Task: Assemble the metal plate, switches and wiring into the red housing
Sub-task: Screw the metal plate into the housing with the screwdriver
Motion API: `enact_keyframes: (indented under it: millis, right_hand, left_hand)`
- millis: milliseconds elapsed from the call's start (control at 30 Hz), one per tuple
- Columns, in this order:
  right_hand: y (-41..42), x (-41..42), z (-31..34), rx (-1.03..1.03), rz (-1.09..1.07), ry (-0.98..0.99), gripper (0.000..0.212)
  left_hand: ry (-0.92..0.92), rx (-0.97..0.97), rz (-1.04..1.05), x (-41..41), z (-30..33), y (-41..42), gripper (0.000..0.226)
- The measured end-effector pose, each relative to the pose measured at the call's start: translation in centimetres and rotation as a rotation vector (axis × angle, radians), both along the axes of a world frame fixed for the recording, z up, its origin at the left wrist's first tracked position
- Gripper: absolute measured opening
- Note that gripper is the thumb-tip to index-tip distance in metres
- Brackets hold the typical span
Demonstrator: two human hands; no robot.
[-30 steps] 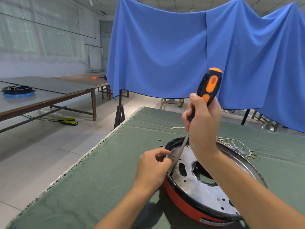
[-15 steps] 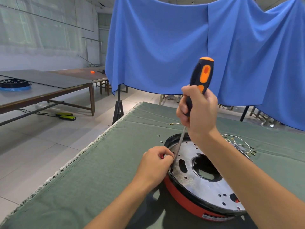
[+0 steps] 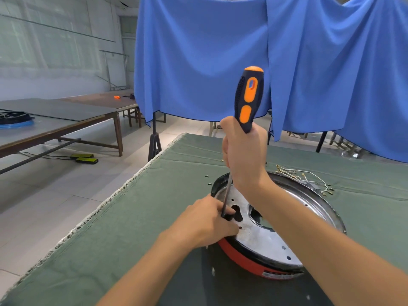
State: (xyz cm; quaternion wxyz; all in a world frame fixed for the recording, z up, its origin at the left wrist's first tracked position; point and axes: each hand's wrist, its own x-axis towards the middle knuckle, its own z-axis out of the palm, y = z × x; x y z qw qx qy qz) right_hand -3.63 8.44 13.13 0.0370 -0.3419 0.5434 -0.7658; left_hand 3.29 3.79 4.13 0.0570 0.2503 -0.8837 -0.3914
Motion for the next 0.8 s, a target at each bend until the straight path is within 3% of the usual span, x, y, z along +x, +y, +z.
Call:
enact_keyframes:
  millis: [200, 300, 367, 467, 567, 633, 700, 800]
  right_hand:
    - [0.7, -2.6, 3.1, -0.057, -0.108, -0.042, 0.04]
    - [1.7, -3.5, 1.7, -0.013, -0.14, -0.007, 0.033]
    - [2.7, -4.1, 0.4, 0.039, -0.181, 0.062, 0.027]
    - [4.3, -5.9, -0.6, 0.24, -0.377, 0.281, 0.046]
    - [6.2, -7.3, -0.8, 0.26, -0.418, 0.369, 0.055]
    - [7.3, -8.1, -1.1, 0.267, -0.383, 0.412, 0.037]
    - [8.3, -8.5, -1.5, 0.322, -0.306, 0.385, 0.015]
    - [9.3, -8.9, -2.3, 0.361, -0.111, 0.287, 0.027]
  left_hand:
    - [-0.019, -0.063, 0.021, 0.2, 0.1, 0.5, 0.043]
    - [0.059, -0.057, 0.074, -0.3, -0.3, 0.6, 0.042]
    - [0.153, 0.014, 0.136, -0.8, -0.7, 0.3, 0.058]
    - [0.169, 0.275, 0.232, -1.6, -0.7, -0.6, 0.076]
    - [0.09, 0.352, 0.316, -2.5, -0.5, -1.5, 0.046]
    - [0.037, 0.304, 0.309, -2.8, -0.1, -1.6, 0.021]
    - [0.007, 0.286, 0.284, -3.0, 0.3, -1.6, 0.024]
    - [-0.043, 0.256, 0.23, -3.2, 1.0, -2.0, 0.026]
